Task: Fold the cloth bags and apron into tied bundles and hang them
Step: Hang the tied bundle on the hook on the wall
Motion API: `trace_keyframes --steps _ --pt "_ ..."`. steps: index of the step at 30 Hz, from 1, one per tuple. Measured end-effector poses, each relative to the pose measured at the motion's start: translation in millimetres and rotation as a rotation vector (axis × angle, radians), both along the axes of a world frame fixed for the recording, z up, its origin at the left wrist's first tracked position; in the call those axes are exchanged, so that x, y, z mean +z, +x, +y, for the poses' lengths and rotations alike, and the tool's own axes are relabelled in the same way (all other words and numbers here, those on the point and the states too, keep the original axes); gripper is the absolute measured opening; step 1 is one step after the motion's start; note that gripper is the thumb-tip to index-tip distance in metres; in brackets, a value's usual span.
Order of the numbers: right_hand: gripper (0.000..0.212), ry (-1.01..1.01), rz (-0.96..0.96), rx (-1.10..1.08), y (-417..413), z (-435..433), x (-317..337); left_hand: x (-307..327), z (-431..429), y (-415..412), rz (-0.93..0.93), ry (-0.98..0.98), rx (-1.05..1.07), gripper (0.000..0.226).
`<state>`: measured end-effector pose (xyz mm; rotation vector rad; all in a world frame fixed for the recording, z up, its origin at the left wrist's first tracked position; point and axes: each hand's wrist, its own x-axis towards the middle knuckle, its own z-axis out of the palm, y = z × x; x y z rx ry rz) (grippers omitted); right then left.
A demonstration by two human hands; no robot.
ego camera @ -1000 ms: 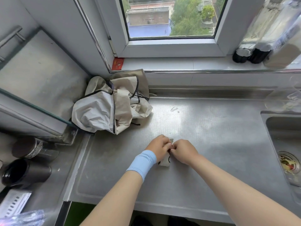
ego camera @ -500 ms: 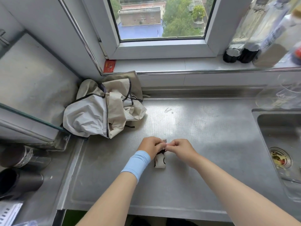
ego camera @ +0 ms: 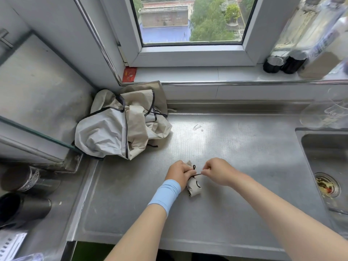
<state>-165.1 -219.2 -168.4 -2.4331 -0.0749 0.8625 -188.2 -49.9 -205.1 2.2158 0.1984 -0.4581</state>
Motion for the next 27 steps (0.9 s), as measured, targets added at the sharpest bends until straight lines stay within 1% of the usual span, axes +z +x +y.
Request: trace_keyframes --steps 1,2,4,6,8,9,10,12,14,16,18,22,25,27 --pt "0.021 -0.146 -0.025 0.176 0.8 -3.9 5.3 -0.4 -0.1 1.1 0.002 0.036 -0.014 0.015" --pt "0.023 -0.222 -0.053 0.321 0.9 -5.5 11.2 0.2 -0.6 2.0 0.006 0.085 -0.034 0.018" --pt "0.024 -0.246 -0.149 0.529 0.8 -2.4 23.1 4.2 -5.2 4.0 0.009 0.185 -0.081 0.027" --pt "0.028 -0.25 -0.292 0.653 6.8 5.7 29.2 5.3 -11.8 7.0 0.01 0.249 -0.142 0.023" --pt "0.028 -0.233 -0.449 0.698 21.5 10.8 24.2 2.8 -14.1 9.0 0.019 0.275 -0.204 0.02" --pt "0.025 -0.184 -0.471 0.635 29.3 10.8 19.0 0.1 -12.3 8.9 0.018 0.257 -0.241 0.017" --pt "0.022 -0.095 -0.434 0.525 35.4 10.1 13.4 -3.6 -8.6 7.8 -0.01 0.217 -0.281 0.015" --pt "0.016 0.115 -0.295 0.239 38.1 8.7 0.5 -12.4 1.8 1.0 -0.109 0.112 -0.292 0.016" --pt "0.01 0.183 -0.17 0.061 29.1 6.9 -10.2 -17.4 9.7 -9.2 -0.129 -0.025 -0.143 0.014" --pt "0.007 0.199 -0.075 0.013 12.5 5.4 -20.4 -22.7 11.2 -17.2 -0.121 -0.127 0.019 0.009" --pt "0.012 0.238 -0.003 -0.013 -3.6 4.4 -26.5 -28.5 7.8 -22.0 -0.114 -0.145 0.119 0.009" --pt "0.01 0.429 0.108 -0.178 -15.5 -1.5 -31.2 -27.9 0.3 -24.8 -0.035 -0.233 0.286 0.005" --pt "0.008 0.421 0.078 -0.174 -18.9 -1.9 -34.7 -25.2 -2.3 -26.0 0.009 -0.299 0.305 0.022" --pt "0.002 0.367 -0.041 -0.181 -23.4 1.9 -37.0 -22.1 -2.7 -25.8 0.07 -0.381 0.309 0.02"
